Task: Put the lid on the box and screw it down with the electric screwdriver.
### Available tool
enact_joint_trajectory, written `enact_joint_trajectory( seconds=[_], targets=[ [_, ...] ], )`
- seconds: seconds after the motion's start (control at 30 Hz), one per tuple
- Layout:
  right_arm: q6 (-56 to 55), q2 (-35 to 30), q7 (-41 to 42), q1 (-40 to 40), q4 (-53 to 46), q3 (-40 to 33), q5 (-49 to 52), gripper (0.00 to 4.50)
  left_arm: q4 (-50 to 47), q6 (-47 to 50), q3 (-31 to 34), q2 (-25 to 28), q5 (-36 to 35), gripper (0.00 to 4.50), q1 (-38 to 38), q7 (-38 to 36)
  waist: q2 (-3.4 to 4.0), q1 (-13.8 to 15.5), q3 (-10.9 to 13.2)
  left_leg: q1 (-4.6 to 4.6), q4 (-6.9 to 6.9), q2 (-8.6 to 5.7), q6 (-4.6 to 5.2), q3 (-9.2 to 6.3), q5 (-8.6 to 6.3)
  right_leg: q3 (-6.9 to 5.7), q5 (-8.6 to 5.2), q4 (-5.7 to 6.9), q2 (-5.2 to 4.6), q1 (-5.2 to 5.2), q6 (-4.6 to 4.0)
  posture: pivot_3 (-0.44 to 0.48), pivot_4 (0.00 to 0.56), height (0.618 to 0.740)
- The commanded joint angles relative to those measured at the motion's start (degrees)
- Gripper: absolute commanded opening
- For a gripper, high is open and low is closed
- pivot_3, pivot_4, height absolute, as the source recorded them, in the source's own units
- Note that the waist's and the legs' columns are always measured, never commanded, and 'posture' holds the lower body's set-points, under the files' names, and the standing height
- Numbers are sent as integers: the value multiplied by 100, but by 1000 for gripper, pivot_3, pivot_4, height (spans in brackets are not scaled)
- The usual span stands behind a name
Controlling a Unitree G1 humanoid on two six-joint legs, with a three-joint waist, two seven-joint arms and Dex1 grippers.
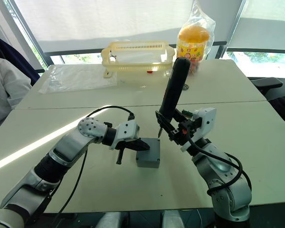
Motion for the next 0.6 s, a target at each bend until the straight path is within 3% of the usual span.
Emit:
enact_joint_trajectory(
  seconds=[0.03, 0.6],
  targets=[
    [-294, -14, -7, -77, -307, 29, 84, 1789, 59, 35, -97, 21, 129, 0, -1, -16, 0, -1, 0, 0, 0, 0, 0, 0, 0, 0, 0, 0, 0, 0, 0, 0, 150, 740],
    [-719, -86, 72, 147, 9, 194, -127, 1789, 8, 65, -77, 32, 137, 0, 16, 20, 0, 0, 0, 0, 0, 0, 0, 0, 0, 0, 0, 0, 0, 0, 0, 0, 150, 740]
  ],
)
